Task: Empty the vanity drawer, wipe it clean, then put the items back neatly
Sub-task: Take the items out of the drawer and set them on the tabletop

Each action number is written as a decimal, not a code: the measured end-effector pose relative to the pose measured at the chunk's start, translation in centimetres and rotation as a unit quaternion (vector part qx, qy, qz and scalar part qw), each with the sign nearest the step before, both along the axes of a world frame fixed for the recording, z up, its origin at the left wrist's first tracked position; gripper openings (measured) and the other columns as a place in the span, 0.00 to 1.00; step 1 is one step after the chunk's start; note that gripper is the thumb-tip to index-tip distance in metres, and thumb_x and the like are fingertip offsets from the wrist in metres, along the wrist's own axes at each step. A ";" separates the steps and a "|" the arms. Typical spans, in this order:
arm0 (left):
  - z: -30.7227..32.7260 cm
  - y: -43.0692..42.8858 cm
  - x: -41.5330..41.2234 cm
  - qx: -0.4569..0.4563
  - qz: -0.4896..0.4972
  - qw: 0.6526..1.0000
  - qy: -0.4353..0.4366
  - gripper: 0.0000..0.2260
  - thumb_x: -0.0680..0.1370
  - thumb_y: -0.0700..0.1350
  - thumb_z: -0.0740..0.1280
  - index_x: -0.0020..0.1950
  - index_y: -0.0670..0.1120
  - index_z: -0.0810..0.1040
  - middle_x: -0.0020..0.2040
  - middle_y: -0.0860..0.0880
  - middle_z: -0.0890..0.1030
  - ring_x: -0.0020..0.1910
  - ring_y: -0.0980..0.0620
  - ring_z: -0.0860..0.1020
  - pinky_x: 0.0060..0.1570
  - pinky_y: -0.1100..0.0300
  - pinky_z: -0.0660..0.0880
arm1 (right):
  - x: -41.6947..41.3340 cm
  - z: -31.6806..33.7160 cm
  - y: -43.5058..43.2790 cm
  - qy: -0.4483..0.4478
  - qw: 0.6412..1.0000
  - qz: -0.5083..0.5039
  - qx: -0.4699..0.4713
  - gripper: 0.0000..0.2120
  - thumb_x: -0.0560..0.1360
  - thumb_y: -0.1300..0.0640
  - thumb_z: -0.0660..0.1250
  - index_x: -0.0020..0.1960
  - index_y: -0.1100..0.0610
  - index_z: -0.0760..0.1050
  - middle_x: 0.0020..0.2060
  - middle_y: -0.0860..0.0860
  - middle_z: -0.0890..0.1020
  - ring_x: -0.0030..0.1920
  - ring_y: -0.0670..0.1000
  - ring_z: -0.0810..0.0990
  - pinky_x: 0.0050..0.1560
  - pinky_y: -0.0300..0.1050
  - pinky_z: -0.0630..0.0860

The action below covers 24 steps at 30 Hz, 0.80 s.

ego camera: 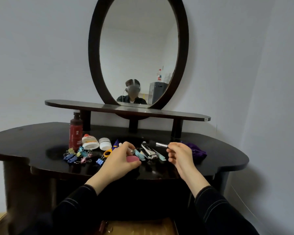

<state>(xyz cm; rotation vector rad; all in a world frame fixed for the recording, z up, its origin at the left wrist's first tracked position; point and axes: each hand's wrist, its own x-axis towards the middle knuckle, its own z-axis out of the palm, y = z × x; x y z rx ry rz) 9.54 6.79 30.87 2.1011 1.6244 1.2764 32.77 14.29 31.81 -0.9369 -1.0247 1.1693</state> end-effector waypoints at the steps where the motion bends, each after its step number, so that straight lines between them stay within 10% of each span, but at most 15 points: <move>1: 0.0 0.1 0.0 0.002 0.009 1.000 0.002 0.17 0.72 0.52 0.75 0.56 0.52 0.74 0.48 0.55 0.79 0.47 0.58 0.77 0.49 0.59 0.76 | 0.1 0.0 0.3 -0.010 1.000 -0.017 0.003 0.04 0.76 0.67 0.69 0.51 0.62 0.79 0.35 0.55 0.81 0.28 0.46 0.76 0.26 0.39 0.72; 10: -0.7 0.5 0.2 0.061 0.065 0.996 0.023 0.08 0.73 0.51 0.75 0.47 0.50 0.78 0.48 0.53 0.75 0.52 0.53 0.76 0.52 0.57 0.74 | -1.9 -0.5 0.8 -0.437 0.893 -0.053 0.090 0.04 0.74 0.58 0.71 0.46 0.50 0.80 0.43 0.43 0.82 0.44 0.45 0.80 0.45 0.45 0.77; 17: -1.9 -3.0 0.7 0.162 0.127 0.977 -0.061 0.06 0.76 0.49 0.73 0.44 0.52 0.76 0.45 0.56 0.74 0.46 0.56 0.75 0.42 0.58 0.75 | -1.1 -1.0 0.4 -0.299 0.948 -0.070 0.090 0.06 0.76 0.59 0.68 0.42 0.51 0.82 0.39 0.48 0.84 0.37 0.47 0.79 0.36 0.41 0.72; 24: -10.7 -10.5 -1.3 0.277 0.038 0.960 -0.009 0.04 0.77 0.42 0.63 0.48 0.49 0.75 0.46 0.57 0.74 0.46 0.53 0.74 0.42 0.60 0.71 | -1.3 -1.3 -1.0 -0.417 0.890 -0.133 0.129 0.04 0.76 0.56 0.66 0.45 0.51 0.79 0.43 0.45 0.82 0.45 0.48 0.80 0.41 0.45 0.72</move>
